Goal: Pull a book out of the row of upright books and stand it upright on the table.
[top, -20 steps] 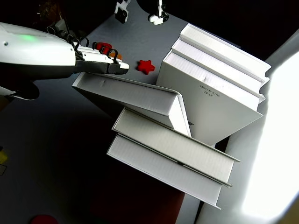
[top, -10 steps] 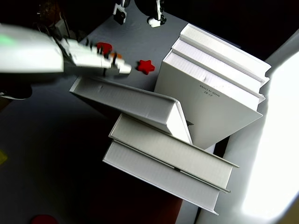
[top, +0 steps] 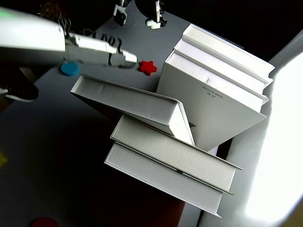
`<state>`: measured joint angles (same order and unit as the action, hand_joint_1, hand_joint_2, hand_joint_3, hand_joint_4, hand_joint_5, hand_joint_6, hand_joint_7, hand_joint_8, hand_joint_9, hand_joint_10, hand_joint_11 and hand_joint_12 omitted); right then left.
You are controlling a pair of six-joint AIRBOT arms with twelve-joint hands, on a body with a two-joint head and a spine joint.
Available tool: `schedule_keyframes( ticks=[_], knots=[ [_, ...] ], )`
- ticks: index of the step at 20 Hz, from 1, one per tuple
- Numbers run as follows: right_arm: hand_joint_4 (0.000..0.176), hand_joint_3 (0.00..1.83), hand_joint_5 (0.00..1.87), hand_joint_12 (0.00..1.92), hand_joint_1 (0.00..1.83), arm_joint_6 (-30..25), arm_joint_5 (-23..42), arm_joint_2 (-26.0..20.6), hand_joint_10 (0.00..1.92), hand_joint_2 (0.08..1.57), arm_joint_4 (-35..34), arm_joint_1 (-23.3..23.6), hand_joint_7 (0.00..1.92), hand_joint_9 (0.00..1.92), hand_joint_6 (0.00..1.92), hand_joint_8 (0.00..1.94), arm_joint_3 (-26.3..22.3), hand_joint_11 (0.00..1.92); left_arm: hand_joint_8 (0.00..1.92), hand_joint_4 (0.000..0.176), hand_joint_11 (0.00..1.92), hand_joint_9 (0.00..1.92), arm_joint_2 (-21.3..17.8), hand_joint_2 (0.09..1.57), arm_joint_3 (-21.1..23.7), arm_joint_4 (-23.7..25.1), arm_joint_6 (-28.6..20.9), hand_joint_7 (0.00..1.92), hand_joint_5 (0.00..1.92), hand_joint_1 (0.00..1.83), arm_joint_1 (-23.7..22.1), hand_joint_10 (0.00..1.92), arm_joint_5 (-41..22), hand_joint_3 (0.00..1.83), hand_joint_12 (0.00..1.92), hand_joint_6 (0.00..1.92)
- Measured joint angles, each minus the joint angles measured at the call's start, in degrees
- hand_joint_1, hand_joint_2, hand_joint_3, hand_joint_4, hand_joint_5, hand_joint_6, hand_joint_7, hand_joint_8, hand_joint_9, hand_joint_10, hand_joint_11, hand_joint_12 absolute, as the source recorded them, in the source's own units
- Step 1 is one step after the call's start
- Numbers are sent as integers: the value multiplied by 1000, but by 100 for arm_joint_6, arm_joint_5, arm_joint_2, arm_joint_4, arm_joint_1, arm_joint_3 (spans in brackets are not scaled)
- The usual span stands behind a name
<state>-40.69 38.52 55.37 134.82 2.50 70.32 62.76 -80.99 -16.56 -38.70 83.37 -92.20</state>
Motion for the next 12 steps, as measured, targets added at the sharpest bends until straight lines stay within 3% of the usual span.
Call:
schedule_keyframes(
  ticks=[1, 2, 3, 4, 5, 9, 12],
  knots=[
    [139, 0, 0, 0, 678, -83, 42, 125, 0, 808, 144, -96, 0, 0, 0, 0, 87, 0, 14, 44, 8, 371, 0, 953, -4, -2, 0, 522, 558, 1159, 0, 1159, -4, 0, 1757, 30],
    [136, 0, 0, 0, 685, -92, 44, 162, 0, 805, 164, -105, 0, 0, 0, 0, 116, 0, 13, 35, 12, 372, 0, 956, -7, 0, 2, 520, 555, 1148, 0, 1155, -2, 0, 1767, 28],
    [141, 0, 0, 0, 699, -114, 44, 225, 0, 801, 199, -155, 0, 0, 0, 0, 157, 0, 14, 24, 16, 379, 0, 953, -7, -4, 2, 525, 554, 1134, 0, 1143, -4, 0, 1742, 27],
    [169, 0, 0, 0, 773, -116, 44, 271, 0, 802, 232, -162, 0, 0, 0, 0, 186, 0, 7, 10, 2, 360, 0, 968, -7, -17, 2, 512, 538, 1145, 0, 1136, 0, 3, 1721, 20],
    [175, 0, 0, 0, 814, -114, 35, 299, 0, 798, 291, -168, 0, 0, 0, 0, 188, 0, 6, 10, 9, 349, 0, 972, -7, -22, 2, 508, 538, 1154, 0, 1150, -4, 3, 1745, 20],
    [176, 0, 0, 0, 886, -118, 2, 382, 0, 784, 334, -210, 0, 0, 0, 0, 232, 0, 14, 27, 77, 382, 0, 964, -7, -9, 0, 538, 568, 1173, 0, 1074, -2, 0, 1736, 31],
    [176, 0, 0, 0, 901, -114, -195, 466, 0, 761, 483, -330, 0, 0, 0, 0, 273, 0, 0, 26, 94, 346, 0, 982, -7, -15, 0, 508, 529, 1144, 0, 1083, -7, 4, 1757, 14]
  ],
)
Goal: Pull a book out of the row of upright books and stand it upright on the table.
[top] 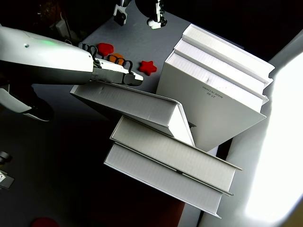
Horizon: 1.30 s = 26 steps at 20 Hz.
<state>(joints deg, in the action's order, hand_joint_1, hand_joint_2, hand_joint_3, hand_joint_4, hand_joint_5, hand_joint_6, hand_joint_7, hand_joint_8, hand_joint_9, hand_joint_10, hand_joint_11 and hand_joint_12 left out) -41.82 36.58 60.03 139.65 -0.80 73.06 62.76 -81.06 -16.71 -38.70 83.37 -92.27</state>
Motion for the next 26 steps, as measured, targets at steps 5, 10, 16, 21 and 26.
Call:
schedule_keyframes(
  ticks=[5, 10, 16, 21, 26],
  knots=[
    [176, 0, 0, 0, 866, -7, -87, 109, 0, 760, 221, -26, 0, 0, 0, 0, 55, 0, 10, 21, 109, 371, 0, 990, 0, -2, 0, 527, 521, 1133, 0, 1101, 2, 2, 1767, 11],
    [176, 12, 0, 0, 865, -26, -199, 162, 0, 817, 343, -26, 0, 0, 0, 0, 81, 0, 10, 22, 121, 371, 0, 987, -24, 4, 0, 524, 518, 1118, 0, 1087, 2, 0, 1743, 9],
    [117, 5, 584, 311, 1012, -46, -341, 420, 8, 1028, 385, -127, 245, 156, 51, 10, 400, 0, 18, 0, 145, 440, 0, 986, -42, 35, 0, 557, 568, 1101, -7, 1051, 2, 0, 1688, 28],
    [0, 8, 807, 1652, 1253, -168, -317, 535, 1312, 1156, 323, -133, 988, 1130, 1030, 1223, 474, 960, 6, 4, 221, 391, 0, 997, -39, 85, 2, 535, 598, 1065, -17, 1129, 0, 1, 1679, 41],
    [0, 0, 761, 1593, 1364, 210, -271, 573, 1325, 1159, -87, -127, 872, 945, 1171, 1094, 345, 800, 9, 20, 283, 383, 68, 997, -28, 61, 2, 552, 617, 977, -17, 1205, 0, 0, 1702, 40]
  ],
)
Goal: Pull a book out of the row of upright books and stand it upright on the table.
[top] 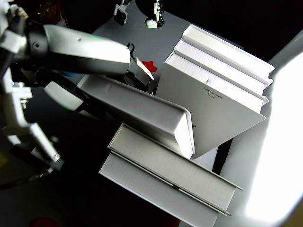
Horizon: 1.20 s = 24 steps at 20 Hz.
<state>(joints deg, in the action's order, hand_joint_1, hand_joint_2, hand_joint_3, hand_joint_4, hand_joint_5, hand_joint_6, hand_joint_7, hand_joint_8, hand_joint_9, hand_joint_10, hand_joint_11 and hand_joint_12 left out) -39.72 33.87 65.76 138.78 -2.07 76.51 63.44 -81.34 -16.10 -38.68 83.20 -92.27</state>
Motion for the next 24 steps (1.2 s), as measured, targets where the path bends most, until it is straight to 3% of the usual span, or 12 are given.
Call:
schedule_keyframes(
  ticks=[2, 7, 8, 9, 12, 14, 15, 16, 17, 18, 20, 24],
  knots=[
    [0, 3, 772, 1630, 1358, 256, 72, -90, 1384, 1168, -455, 0, 842, 906, 1143, 1169, -81, 785, 7, 36, 261, 378, 2, 996, 13, 111, -2, 549, 613, 945, 0, 1184, -9, 0, 1679, 35],
    [0, 2, 873, 1693, 1359, 262, 400, -398, 1416, 1161, -828, 85, 795, 902, 1048, 1142, -442, 724, 0, 43, 228, 387, 2, 1007, 50, 74, 0, 538, 587, 893, 0, 1150, -7, 2, 1690, 19],
    [0, 0, 864, 1567, 1365, 240, 505, -485, 1327, 1151, -988, 140, 835, 932, 1163, 991, -509, 782, 5, 40, 242, 393, 2, 1004, 70, 63, 0, 547, 594, 903, 0, 1157, -9, 0, 1693, 21],
    [0, 9, 786, 1606, 1211, 219, 629, -590, 1284, 1189, -1130, 219, 865, 982, 1316, 1141, -597, 850, 1, 24, 240, 387, 2, 1012, 72, 74, 0, 534, 574, 897, 0, 1160, -9, 1, 1681, 12],
    [0, 0, 800, 1701, 1226, 323, 866, -844, 1383, 1185, -1552, 376, 931, 1193, 1106, 1306, -850, 1182, 5, 28, 226, 418, 2, 1012, 72, 74, 0, 546, 566, 932, 0, 1137, -11, 3, 1698, 7],
    [0, 0, 821, 1571, 1183, 415, 1008, -916, 1166, 1196, -1878, 439, 860, 1061, 1222, 1234, -929, 1004, 12, 39, 201, 408, 2, 1020, 74, 90, 0, 564, 577, 938, 0, 1144, -9, 3, 1713, 13],
    [0, 0, 857, 1371, 1335, 470, 1086, -964, 1149, 1137, -2085, 479, 905, 1017, 1139, 994, -938, 772, 16, 26, 237, 421, 2, 1018, 79, 90, -2, 576, 580, 939, 0, 1125, -11, 1, 1673, 14],
    [0, 1, 853, 1573, 1455, 520, 1126, -992, 1056, 1137, -2218, 490, 855, 991, 1178, 964, -942, 697, 16, 17, 265, 443, 2, 1017, 79, 83, 0, 580, 573, 938, 0, 1101, -9, 0, 1629, 10],
    [0, 0, 742, 1696, 1469, 529, 1147, -1025, 1161, 1186, -2262, 503, 762, 877, 1303, 1030, -942, 598, 16, 16, 278, 457, 2, 1017, 79, 79, 0, 587, 578, 948, 0, 1074, -7, 0, 1610, 11],
    [0, 0, 801, 1654, 1481, 553, 1161, -1060, 1109, 1152, -2347, 518, 851, 957, 1238, 883, -940, 664, 14, 24, 289, 477, 2, 1014, 79, 85, 0, 590, 579, 938, 0, 1037, -9, 0, 1584, 11],
    [0, 2, 748, 1773, 1462, 562, 1185, -1104, 1275, 1219, -2374, 544, 677, 808, 1411, 1097, -940, 489, 14, 41, 274, 488, 2, 1010, 79, 92, 0, 596, 587, 937, 0, 1045, -7, 0, 1605, 13],
    [0, 0, 688, 1774, 1460, 872, 1237, -1257, 1286, 1234, -2809, 568, 647, 801, 1399, 1123, -977, 444, 4, 27, 242, 466, 2, 1020, 85, 76, 0, 579, 570, 936, 0, 1035, -7, 3, 1633, 4]
  ],
)
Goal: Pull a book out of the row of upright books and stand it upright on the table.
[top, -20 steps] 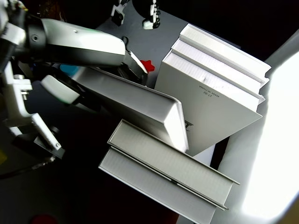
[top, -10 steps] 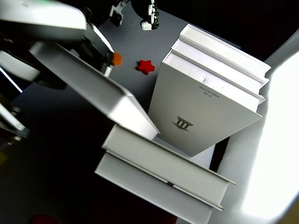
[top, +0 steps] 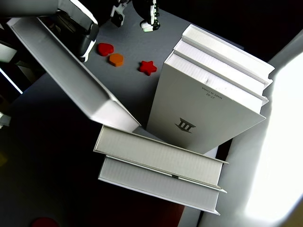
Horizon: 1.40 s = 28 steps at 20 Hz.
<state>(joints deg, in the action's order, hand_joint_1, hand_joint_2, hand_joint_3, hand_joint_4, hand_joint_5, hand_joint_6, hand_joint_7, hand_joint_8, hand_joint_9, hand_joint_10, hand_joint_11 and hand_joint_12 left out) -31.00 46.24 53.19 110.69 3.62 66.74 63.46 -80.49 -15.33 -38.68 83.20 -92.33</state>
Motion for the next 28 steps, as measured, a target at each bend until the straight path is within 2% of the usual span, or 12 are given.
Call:
schedule_keyframes(
  ticks=[4, 9, 19, 20, 21, 22, 23, 24, 25, 26, 27, 28],
  knots=[
    [0, 0, 688, 1775, 1461, 291, -26, 20, 1287, 1233, -463, 15, 647, 801, 1399, 1123, 2, 444, 8, 35, 249, 481, 0, 1007, 24, 24, 0, 592, 588, 931, 0, 1064, 2, 0, 1650, 11],
    [0, 0, 687, 1775, 1460, 885, -118, 289, 1287, 1234, -1279, -389, 647, 801, 1399, 1123, 212, 443, 9, 11, 321, 509, 0, 989, 24, 20, 0, 603, 597, 959, 0, 1069, 0, 0, 1635, 12],
    [0, 0, 687, 1775, 1461, 1639, -142, 699, 1287, 1233, -2557, -975, 647, 801, 1399, 1124, 588, 443, 7, 0, 337, 531, 0, 988, 24, 33, 0, 613, 603, 974, 0, 1065, 0, 1, 1627, 15],
    [0, 0, 802, 1693, 1390, 1670, -168, 787, 1416, 1183, -2605, -1078, 865, 838, 955, 1245, 662, 715, 8, 0, 339, 532, 0, 992, 22, 35, 0, 615, 600, 980, 0, 1070, -2, 2, 1628, 14],
    [0, 0, 853, 1701, 1286, 1703, -175, 855, 1405, 1167, -2680, -1176, 934, 1044, 880, 1314, 732, 935, 7, 0, 336, 530, 0, 992, 22, 35, 0, 615, 601, 982, 0, 1073, 0, 2, 1629, 14],
    [0, 0, 838, 1434, 1374, 1777, -162, 944, 1299, 1140, -2957, -1335, 946, 935, 860, 1142, 861, 926, 8, 0, 333, 518, 0, 998, 22, 24, 0, 619, 601, 993, 0, 1101, 2, 2, 1660, 15],
    [0, 9, 683, 1473, 1356, 1779, -175, 999, 1410, 1188, -3091, -1425, 879, 827, 1208, 1151, 955, 618, 8, 0, 349, 527, 0, 990, 22, 17, 0, 621, 606, 979, 0, 1082, 0, 0, 1629, 17],
    [0, 9, 683, 1473, 1356, 1788, -179, 1036, 1410, 1188, -3248, -1493, 879, 827, 1208, 1151, 1023, 618, 8, 0, 349, 527, 0, 990, 22, 20, 0, 621, 606, 979, 0, 1082, 0, 0, 1629, 17],
    [0, 73, 343, 1602, 270, 1777, -170, 1078, 1027, 1227, -3440, -1574, 582, 539, 904, 755, 1106, 357, 4, 0, 336, 528, 0, 988, 22, 20, 0, 613, 609, 974, 0, 1082, 2, 0, 1640, 18],
    [0, 246, 259, 1731, 53, 1812, -175, 1141, 1077, 1197, -3556, -1676, 566, 513, 868, 675, 1202, 334, 1, 0, 319, 523, 0, 995, 22, 20, 0, 606, 599, 966, 0, 1081, 0, 2, 1642, 14],
    [0, 53, 503, 1791, 1084, 1803, -210, 1233, 1446, 1229, -3615, -1801, 749, 740, 1239, 1180, 1300, 526, 0, 0, 307, 514, 0, 993, 22, 17, -2, 603, 600, 976, 0, 1097, 0, 1, 1662, 14],
    [0, 0, 609, 1701, 1336, 1762, -247, 1300, 1493, 1225, -3628, -1908, 792, 813, 1306, 1268, 1340, 716, 8, 0, 332, 519, 0, 983, 22, 24, 0, 622, 609, 979, 0, 1106, 0, 0, 1654, 19]
  ],
)
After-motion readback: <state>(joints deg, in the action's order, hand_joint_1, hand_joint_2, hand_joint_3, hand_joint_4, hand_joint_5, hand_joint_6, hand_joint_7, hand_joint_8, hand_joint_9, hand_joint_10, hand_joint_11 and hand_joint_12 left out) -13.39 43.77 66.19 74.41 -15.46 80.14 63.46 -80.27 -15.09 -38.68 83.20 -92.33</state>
